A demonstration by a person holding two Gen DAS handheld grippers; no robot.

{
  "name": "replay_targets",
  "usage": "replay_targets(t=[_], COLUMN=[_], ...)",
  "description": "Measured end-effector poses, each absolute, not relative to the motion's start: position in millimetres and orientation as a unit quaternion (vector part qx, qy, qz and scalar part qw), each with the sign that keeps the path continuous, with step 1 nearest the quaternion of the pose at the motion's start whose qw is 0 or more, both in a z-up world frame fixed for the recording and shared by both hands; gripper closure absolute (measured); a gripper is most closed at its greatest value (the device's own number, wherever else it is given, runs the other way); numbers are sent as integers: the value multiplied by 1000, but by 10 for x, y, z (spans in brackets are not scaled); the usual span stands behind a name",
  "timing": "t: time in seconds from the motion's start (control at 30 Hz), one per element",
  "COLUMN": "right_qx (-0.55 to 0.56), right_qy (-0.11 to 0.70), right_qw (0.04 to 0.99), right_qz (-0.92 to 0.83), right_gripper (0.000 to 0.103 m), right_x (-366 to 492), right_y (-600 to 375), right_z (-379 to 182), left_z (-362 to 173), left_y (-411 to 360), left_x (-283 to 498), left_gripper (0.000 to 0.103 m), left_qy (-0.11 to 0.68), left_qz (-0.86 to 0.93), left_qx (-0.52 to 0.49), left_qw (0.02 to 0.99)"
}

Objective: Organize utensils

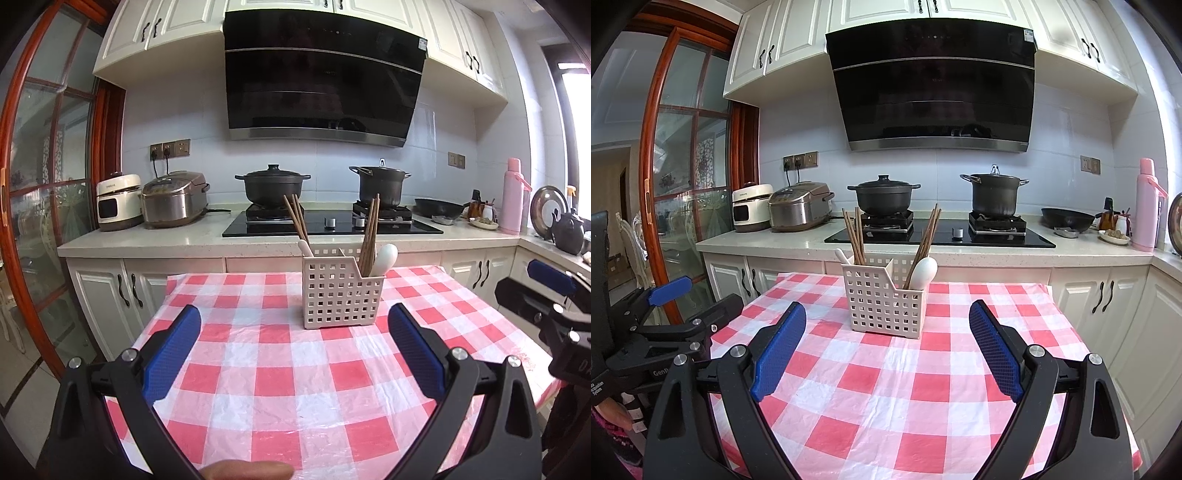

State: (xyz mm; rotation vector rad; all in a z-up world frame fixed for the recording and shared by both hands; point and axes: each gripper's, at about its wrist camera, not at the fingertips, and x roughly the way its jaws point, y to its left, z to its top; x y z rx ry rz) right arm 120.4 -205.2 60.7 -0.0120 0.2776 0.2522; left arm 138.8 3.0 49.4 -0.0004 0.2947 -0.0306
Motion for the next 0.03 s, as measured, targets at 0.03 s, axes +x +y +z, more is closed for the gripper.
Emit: replay_targets(t=[0.03], right_qx=[-6], right_qy=[138], right_qw=[982], right_qz=[125], right_gripper=[18], right_x=[1205], right_y=[-2053], right_z=[604], left_z=[493], left_y=[38], left_x=[1389], left_gripper=[5], left_qy=[148], left_qz=[-17], left_qx=[-3], left_qw=[989])
